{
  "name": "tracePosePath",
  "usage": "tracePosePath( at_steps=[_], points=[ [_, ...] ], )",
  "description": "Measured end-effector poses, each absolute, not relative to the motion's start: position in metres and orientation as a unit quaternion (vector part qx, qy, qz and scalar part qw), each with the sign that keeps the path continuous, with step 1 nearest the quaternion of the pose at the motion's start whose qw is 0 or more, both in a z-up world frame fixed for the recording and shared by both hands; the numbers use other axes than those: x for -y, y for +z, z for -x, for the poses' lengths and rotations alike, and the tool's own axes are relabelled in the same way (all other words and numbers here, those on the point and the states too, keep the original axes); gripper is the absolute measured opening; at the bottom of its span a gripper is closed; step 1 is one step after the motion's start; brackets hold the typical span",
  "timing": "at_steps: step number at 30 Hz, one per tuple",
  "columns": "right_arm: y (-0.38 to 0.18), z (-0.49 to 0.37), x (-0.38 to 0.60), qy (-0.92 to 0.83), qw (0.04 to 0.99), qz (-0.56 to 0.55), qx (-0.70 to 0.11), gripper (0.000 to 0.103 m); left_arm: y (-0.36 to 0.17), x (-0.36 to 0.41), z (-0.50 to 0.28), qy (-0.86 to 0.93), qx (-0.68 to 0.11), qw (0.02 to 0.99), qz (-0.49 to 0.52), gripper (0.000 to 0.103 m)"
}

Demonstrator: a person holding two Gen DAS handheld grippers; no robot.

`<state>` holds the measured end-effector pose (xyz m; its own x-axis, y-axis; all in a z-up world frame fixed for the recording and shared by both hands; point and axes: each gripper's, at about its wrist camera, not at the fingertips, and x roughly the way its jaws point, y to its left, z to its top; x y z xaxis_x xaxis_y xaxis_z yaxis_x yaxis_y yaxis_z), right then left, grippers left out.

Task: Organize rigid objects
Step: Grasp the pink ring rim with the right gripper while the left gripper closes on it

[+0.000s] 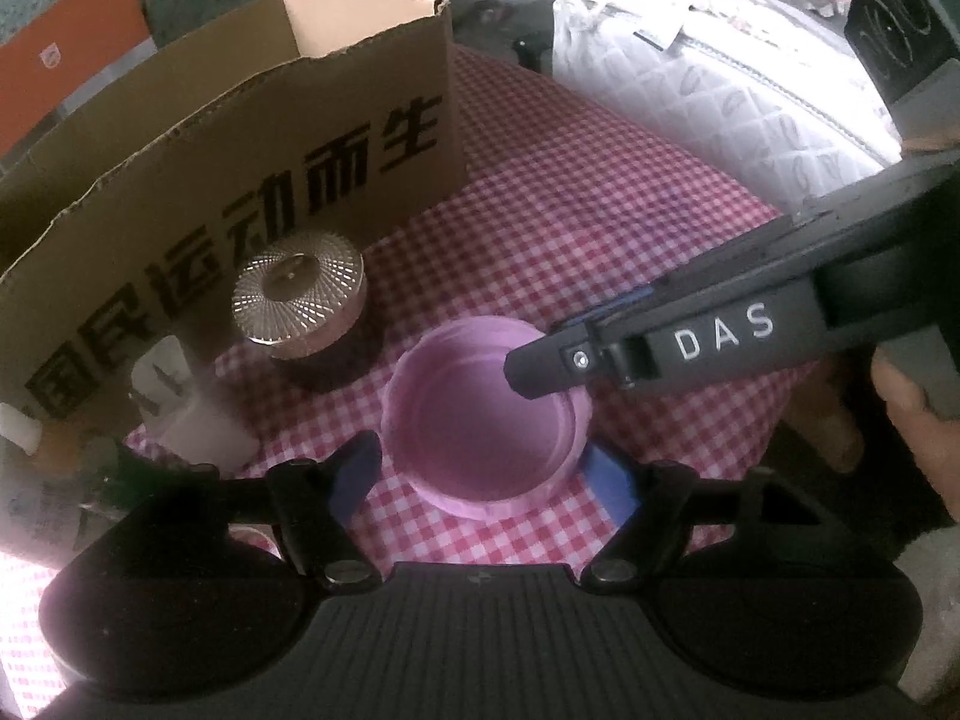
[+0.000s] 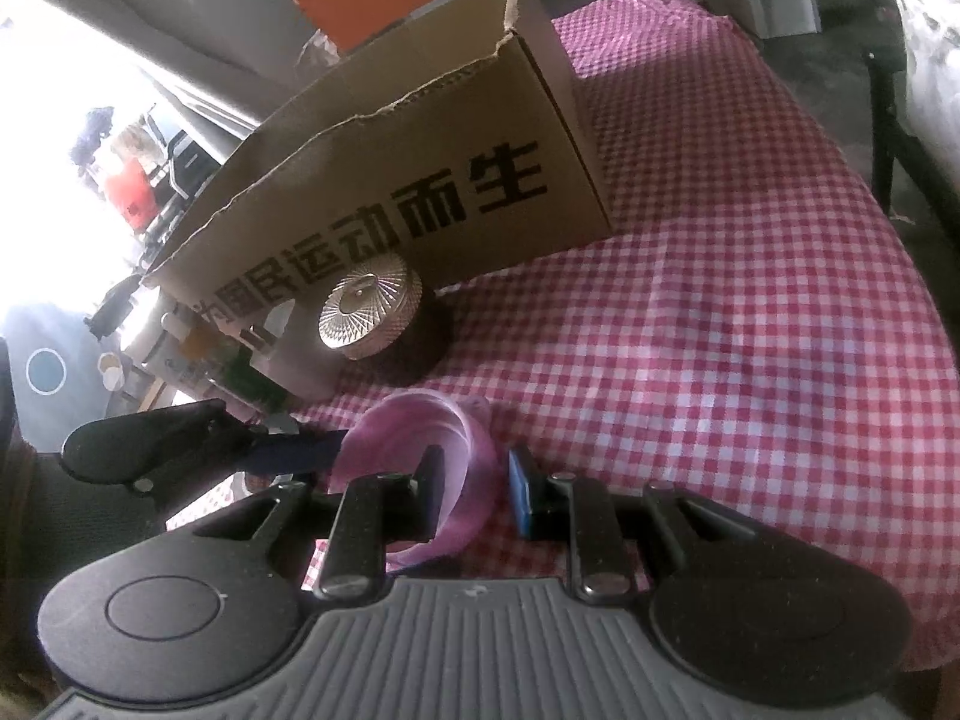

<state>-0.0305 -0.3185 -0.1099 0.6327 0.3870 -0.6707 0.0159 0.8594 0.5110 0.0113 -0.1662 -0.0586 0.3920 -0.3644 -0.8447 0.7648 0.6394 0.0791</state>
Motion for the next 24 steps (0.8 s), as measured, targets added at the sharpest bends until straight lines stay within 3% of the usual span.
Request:
tracePosePath(
  at_steps=[13,24],
  points=[
    [-0.096,0.031,0.318,0.104,0.881,-0.229,-0.400,0.024,-0.042,0.160,-0.009,-0.357,-0.403,0.814,-0.219,0.072],
    [0.011,0.005,0.302,0.153,0.927,-0.172,-0.295,0.025,0.059,0.118,-0.031,-0.320,-0.294,0.887,-0.159,0.072]
  ],
)
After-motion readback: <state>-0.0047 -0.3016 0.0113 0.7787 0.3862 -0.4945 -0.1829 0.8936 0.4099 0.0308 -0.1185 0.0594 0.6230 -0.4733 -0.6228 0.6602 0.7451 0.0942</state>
